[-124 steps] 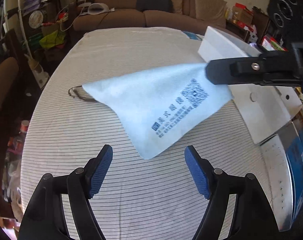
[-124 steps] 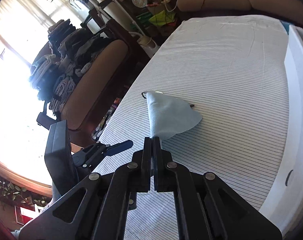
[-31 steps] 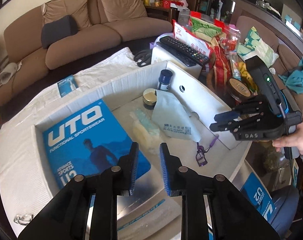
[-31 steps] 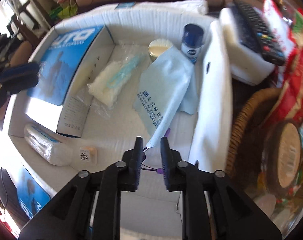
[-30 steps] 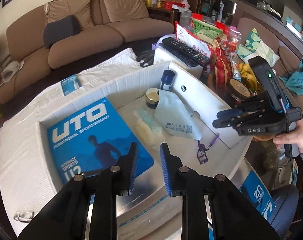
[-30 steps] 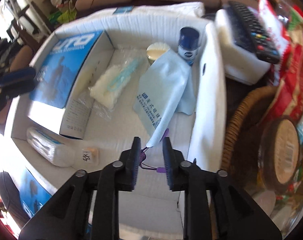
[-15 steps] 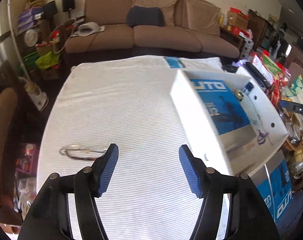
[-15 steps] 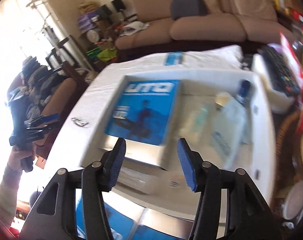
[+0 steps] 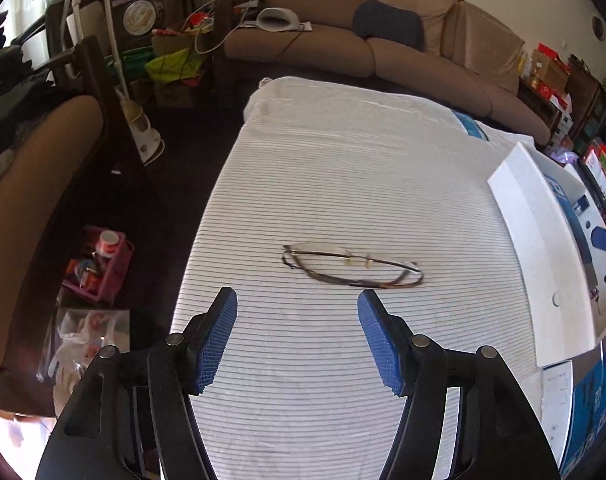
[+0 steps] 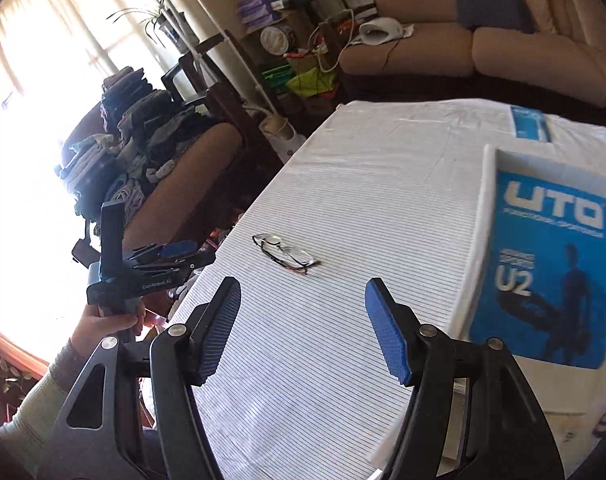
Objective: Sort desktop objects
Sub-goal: 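Move the left tool to the glasses lying on the table, then close the left tool on the glasses frame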
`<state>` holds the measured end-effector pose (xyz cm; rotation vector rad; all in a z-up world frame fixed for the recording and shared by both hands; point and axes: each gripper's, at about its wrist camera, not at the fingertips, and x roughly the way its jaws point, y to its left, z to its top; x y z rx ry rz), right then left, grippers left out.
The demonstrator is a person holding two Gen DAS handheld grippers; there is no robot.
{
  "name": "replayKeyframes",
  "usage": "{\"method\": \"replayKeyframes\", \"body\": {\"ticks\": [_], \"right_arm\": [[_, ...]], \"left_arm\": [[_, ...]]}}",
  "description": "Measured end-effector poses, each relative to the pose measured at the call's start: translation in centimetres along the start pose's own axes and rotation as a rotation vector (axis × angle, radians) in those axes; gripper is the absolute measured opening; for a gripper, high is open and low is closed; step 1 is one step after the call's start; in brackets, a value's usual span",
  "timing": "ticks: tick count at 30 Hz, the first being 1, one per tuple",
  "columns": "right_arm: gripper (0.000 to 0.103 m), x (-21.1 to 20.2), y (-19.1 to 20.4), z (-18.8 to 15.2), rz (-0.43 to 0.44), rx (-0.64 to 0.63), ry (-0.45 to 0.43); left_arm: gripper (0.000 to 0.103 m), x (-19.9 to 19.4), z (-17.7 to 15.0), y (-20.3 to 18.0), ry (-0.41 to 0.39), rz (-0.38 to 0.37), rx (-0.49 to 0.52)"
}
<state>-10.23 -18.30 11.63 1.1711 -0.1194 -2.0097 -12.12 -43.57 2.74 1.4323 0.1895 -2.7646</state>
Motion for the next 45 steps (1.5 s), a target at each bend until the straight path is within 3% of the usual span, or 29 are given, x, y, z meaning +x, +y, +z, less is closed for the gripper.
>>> {"method": "replayKeyframes", "body": {"ticks": [5,10,14,19,22,23,26,31,41,43,45], "right_arm": [[0.062,8.3,1.7,-1.6,-0.061,0.027,0.029],[0.062,14.1,0.6,-3.2,-0.134,0.082,0.037],[0.062,16.1,0.7,-3.5,-0.186,0.066,0.009],[0.062,17.5,0.6,-3.2,-0.22,0.07,-0.004],[0.063,18.3,0.6,-3.1,-0.24,0.067,-0.007],[0.068,18.4,0.6,-3.2,-0.247,0.068,-0.009],[0.096,19.2,0.4,-3.4,-0.294,0.074,-0.012],[0.103,19.6,0.1,-3.4,-0.313,0.102,-0.036],[0.097,20.2,0.0,-2.6,-0.301,0.137,-0.068],[0.09,20.3,0.0,-2.5,-0.302,0.128,-0.07],[0.071,20.4,0.1,-2.4,-0.323,0.104,-0.06]], "left_arm": [[0.065,2.9,0.2,1.1,0.003,0.008,0.052],[0.065,4.7,0.5,1.3,-0.005,-0.001,0.103],[0.075,5.7,0.3,1.1,-0.011,0.002,0.158],[0.076,6.7,0.5,1.0,-0.007,-0.028,0.18],[0.087,7.2,0.5,0.5,-0.009,-0.025,0.2],[0.087,7.3,0.5,0.3,-0.009,-0.025,0.205],[0.089,7.8,0.7,-0.3,-0.003,-0.019,0.214],[0.091,8.3,1.1,-0.7,-0.008,-0.002,0.208],[0.091,9.5,1.2,-1.0,0.008,0.007,0.219],[0.091,9.7,1.2,-1.1,0.007,0.001,0.221],[0.088,9.7,1.2,-1.2,0.003,-0.005,0.219]]}}
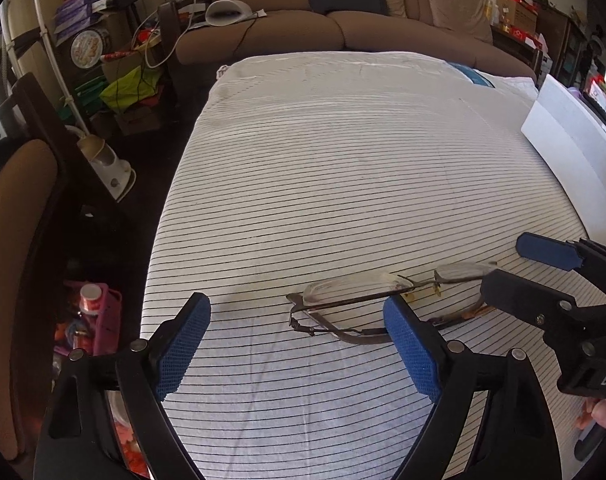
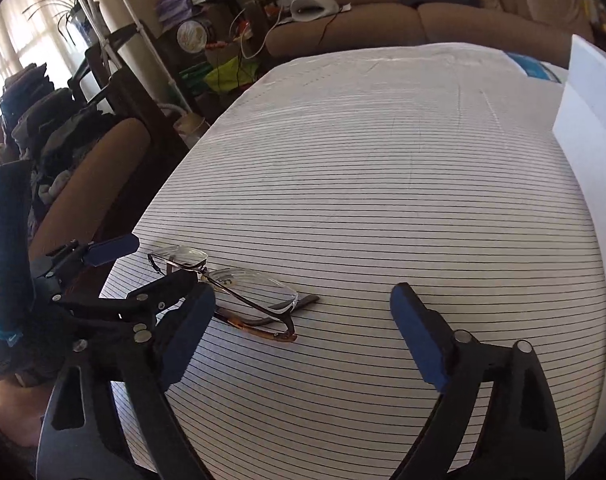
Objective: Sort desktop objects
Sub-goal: 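Close the left tool on the glasses frame, then lift the glasses with the left tool and carry them over the tray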
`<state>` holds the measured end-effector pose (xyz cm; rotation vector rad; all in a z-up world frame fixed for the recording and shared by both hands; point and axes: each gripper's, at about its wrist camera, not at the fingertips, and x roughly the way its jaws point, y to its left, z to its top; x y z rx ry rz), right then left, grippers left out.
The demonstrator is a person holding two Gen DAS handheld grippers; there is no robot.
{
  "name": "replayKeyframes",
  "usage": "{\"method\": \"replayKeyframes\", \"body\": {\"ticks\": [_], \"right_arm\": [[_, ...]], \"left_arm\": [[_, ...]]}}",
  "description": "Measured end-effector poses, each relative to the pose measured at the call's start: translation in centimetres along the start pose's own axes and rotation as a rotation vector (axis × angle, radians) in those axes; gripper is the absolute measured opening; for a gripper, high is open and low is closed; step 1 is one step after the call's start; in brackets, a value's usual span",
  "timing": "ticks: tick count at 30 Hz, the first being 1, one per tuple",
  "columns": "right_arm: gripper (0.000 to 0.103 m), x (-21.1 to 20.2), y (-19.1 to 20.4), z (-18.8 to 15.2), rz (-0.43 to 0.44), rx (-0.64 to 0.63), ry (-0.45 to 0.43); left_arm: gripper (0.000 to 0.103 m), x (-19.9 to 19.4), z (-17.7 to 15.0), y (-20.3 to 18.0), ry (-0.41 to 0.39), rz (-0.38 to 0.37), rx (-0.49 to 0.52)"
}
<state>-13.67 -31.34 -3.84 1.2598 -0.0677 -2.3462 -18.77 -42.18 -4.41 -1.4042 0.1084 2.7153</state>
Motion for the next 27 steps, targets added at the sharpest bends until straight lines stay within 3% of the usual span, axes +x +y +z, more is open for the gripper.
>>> {"method": "replayKeyframes", "body": {"ticks": [4,6,10,15,19,27], "right_arm": [[0.047,0.0,0.4,0.0,-0.032,-0.044,0.008],[0.039,-0.1,0.4,-0.1,-0.023,-0.054,0.002],[0.022,0.0,0.6,-0.1,-0.001,-0.07,0.01],[0.02,-0.3,0.1,-0.2,0.008,-0.067,0.008],[0.02,-2.1,-0.3,-0.1,0.022,-0.068,-0.022],[0.02,-10.1,0.6,0.5,0.05,-0.167,-0.133]], "left_arm": [[0.067,0.0,0.2,-0.5,-0.005,-0.041,0.002],[0.053,-0.1,0.3,-1.0,-0.005,-0.067,0.019],[0.05,-0.1,0.6,-1.6,0.005,-0.082,0.036],[0.04,-0.8,0.3,-1.0,0.002,-0.134,-0.008],[0.04,-3.0,-0.2,-1.3,-0.036,-0.166,-0.048],[0.04,-10.1,0.2,-2.8,-0.137,-0.237,-0.13]]}}
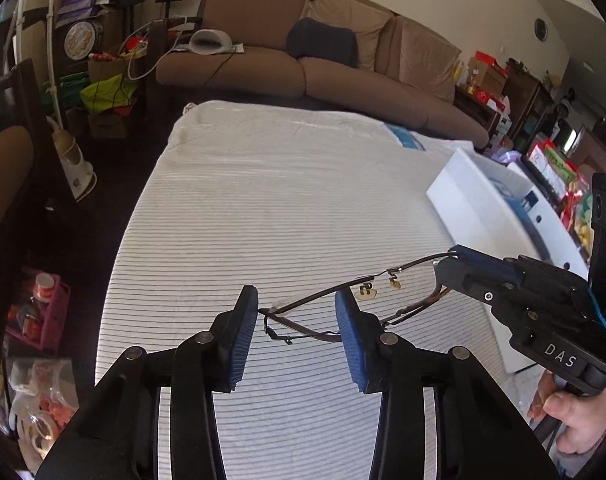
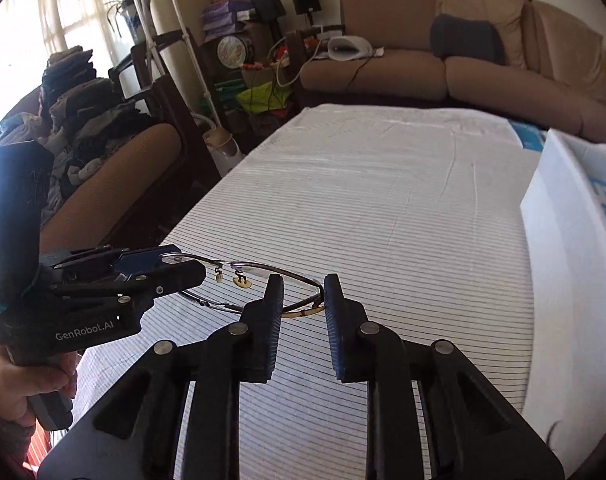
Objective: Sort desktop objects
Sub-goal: 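Lift the glasses with the left tool and carry them over the tray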
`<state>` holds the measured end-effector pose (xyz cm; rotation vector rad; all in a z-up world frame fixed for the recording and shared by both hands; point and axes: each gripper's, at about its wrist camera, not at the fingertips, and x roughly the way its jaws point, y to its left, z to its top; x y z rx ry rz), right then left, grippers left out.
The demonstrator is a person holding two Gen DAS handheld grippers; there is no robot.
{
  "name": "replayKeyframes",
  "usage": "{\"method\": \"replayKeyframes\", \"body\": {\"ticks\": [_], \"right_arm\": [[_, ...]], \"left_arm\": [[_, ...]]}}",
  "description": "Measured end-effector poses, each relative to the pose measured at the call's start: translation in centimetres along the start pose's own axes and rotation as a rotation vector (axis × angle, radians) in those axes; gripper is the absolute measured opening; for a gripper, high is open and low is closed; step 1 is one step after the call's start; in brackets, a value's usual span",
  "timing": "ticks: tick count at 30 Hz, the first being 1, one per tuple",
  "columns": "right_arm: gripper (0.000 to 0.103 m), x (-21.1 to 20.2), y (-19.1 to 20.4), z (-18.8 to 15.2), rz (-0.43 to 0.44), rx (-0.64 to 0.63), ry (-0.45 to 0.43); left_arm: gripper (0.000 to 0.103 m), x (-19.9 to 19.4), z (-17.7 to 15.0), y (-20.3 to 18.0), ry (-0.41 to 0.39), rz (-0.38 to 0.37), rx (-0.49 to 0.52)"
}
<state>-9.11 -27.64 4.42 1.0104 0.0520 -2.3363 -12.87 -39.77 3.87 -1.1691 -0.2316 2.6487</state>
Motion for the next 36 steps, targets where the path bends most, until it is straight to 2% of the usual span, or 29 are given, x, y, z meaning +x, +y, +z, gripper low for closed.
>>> {"method": "replayKeyframes", "body": {"ticks": [4,9,15,19,20,24,28,32,34,36], "right_arm": [[0.02,-5.7,-1.1,1.3,0.026,-0.01,-0.063],[0.02,-14.0,-6.1,2.5,0.01,0.011,-0.133],[0.02,-23.4,-16.9,2.2,-0.111,0.058,-0.181],[0.02,-27.9,-25.5,1.0,-0.188,0.098,-0.185],[0.02,-28.5,-27.7,0.7,-0.203,0.11,-0.18],[0.02,-28.5,-36.3,-0.7,-0.202,0.177,-0.137],[0.02,-25.6,-42.2,-1.8,-0.189,0.164,-0.053],[0.02,-22.3,-45.0,-2.4,-0.18,0.089,0.044],[0.02,-20.8,-45.3,-2.6,-0.191,0.027,0.102],[0.019,-19.4,-45.4,-2.7,-0.205,-0.048,0.165]], "left_arm": [[0.04,-2.6,2.0,-4.4,-0.04,-0.057,0.016],[0.04,-3.1,4.9,-13.4,-0.065,-0.155,0.078],[0.04,1.1,8.1,-27.3,-0.018,-0.304,0.143],[0.04,6.1,9.6,-36.3,0.048,-0.361,0.185],[0.043,7.5,9.7,-38.2,0.07,-0.369,0.19],[0.045,13.7,9.4,-43.4,0.164,-0.347,0.197],[0.045,18.5,8.4,-44.9,0.24,-0.291,0.186],[0.045,21.5,7.3,-45.6,0.284,-0.226,0.209],[0.044,22.4,6.7,-45.9,0.31,-0.231,0.22],[0.044,22.9,6.0,-47.0,0.326,-0.211,0.275]]}}
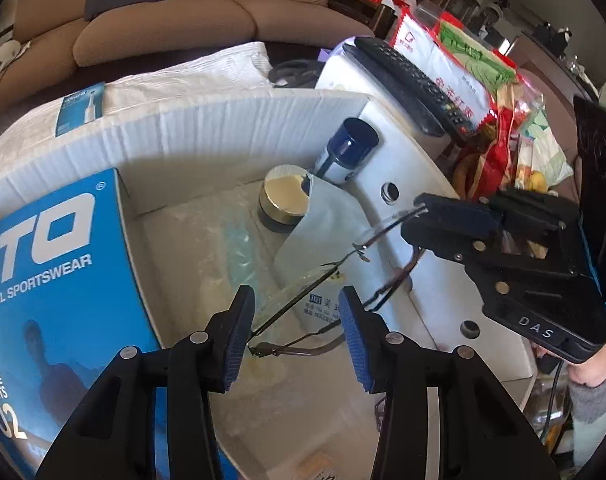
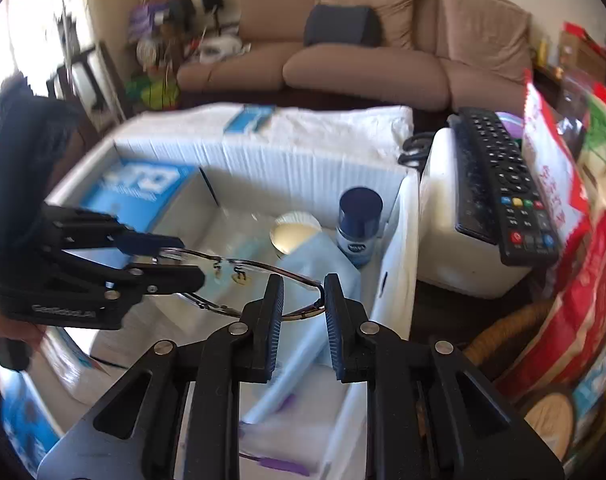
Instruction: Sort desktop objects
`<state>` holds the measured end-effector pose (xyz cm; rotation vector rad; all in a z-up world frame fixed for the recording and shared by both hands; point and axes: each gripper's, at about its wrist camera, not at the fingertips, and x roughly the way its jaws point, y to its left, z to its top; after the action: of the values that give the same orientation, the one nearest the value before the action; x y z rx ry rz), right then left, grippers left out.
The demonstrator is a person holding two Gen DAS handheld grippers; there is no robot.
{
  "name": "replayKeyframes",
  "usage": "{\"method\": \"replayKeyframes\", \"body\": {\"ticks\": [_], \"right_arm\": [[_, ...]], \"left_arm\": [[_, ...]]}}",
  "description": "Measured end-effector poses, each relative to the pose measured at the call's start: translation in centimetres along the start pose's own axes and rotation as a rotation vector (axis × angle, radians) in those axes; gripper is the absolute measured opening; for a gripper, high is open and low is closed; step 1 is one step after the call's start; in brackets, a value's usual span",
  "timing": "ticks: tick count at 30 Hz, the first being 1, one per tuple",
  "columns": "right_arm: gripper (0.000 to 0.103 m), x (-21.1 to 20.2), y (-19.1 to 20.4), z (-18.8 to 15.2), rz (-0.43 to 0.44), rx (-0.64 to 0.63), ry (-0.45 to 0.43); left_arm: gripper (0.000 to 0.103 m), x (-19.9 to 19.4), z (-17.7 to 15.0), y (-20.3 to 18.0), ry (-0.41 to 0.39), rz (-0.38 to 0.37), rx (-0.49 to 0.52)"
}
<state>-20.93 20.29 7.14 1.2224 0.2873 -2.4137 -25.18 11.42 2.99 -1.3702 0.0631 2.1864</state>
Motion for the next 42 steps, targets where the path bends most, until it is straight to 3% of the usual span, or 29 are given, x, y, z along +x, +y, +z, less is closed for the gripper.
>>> {"method": "replayKeyframes", "body": {"ticks": [2,4,8,15,19,21,24,26,29,31,34,36,42], "right_arm": [[0.019,1.1,1.1,0.2,-0.057,-0.1,0.062],[0.019,2.3,2.3,0.2,-0.107,-0.183,0.125],[0.019,4.4,3.2,-0.5,-0.15,-0.207,0.224],[0.028,2.3,0.9,-0.6,-0.114,-0.02,0.121],[0.043,0.1,0.5,-0.8,-0.049,0.054,0.067],[0.052,-0.8,0.9,-1.2,-0.026,0.077,0.048],[0.066,-2.0,2.1,-2.2,-0.01,0.08,0.028],[0.066,-2.5,3.1,-2.9,-0.014,0.074,0.029],[0.066,-3.2,3.8,-3.5,0.011,0.09,0.031],[0.068,-3.9,4.7,-3.9,0.009,0.093,0.026],[0.078,-5.2,5.7,-4.8,0.008,0.1,0.013],[0.088,-5.9,6.3,-5.4,0.009,0.113,0.003],[0.096,-7.9,7.8,-7.4,0.026,0.156,-0.02]], "left_arm": [[0.044,0.9,-0.2,-1.5,0.035,0.046,0.059],[0.046,1.5,-0.4,-1.9,0.056,0.036,0.051],[0.043,1.4,-0.6,-2.0,0.053,0.019,0.023],[0.043,-0.6,-1.9,-2.4,0.032,-0.025,0.003],[0.046,-2.2,-2.8,-2.0,0.023,-0.006,0.001],[0.057,-3.6,-3.6,-2.2,0.005,0.024,0.011],[0.061,-4.8,-4.1,-1.8,-0.008,0.065,0.031],[0.062,-5.5,-4.8,-2.1,-0.01,0.097,0.047],[0.081,-7.0,-6.2,-2.6,-0.038,0.127,0.056],[0.082,-8.1,-7.1,-2.6,-0.055,0.139,0.055],[0.094,-9.4,-8.6,-2.6,-0.072,0.164,0.045],[0.095,-10.3,-9.6,-2.4,-0.08,0.173,0.031],[0.103,-12.3,-12.7,-1.9,-0.107,0.167,-0.011]]}}
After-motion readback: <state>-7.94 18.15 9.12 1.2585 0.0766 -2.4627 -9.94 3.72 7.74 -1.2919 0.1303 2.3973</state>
